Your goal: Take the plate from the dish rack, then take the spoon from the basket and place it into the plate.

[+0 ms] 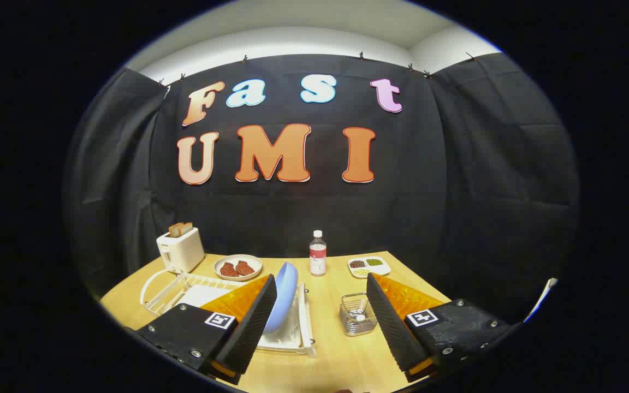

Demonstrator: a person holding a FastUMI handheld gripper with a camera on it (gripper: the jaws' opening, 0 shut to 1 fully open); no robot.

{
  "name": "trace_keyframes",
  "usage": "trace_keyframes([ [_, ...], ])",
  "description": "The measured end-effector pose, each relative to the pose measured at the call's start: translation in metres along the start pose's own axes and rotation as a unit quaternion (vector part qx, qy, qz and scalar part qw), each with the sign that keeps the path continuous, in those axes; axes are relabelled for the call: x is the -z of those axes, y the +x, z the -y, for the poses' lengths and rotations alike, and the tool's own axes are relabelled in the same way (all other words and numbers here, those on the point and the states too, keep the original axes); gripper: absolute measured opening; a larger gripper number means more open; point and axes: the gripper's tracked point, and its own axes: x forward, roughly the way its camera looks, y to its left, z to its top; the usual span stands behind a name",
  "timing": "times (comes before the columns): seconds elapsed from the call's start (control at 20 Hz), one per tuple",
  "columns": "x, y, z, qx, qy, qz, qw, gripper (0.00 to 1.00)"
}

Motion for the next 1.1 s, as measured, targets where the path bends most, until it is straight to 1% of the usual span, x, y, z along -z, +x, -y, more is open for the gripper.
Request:
trace_keyframes([
  [0.15, -0.001, -0.009, -0.009, 0.008, 0.021, -0.003, 1.0, 0.98],
  [0.35, -0.002, -0.014, -0.012, 0.016, 0.029, -0.008, 0.999, 0.98],
  [0.8, -0.001, -0.018, -0.026, 0.005, 0.018, -0.016, 1.0, 0.98],
  [1.1, 0.008, -0.013, -0.033, -0.007, 0.018, -0.034, 0.999, 0.98],
])
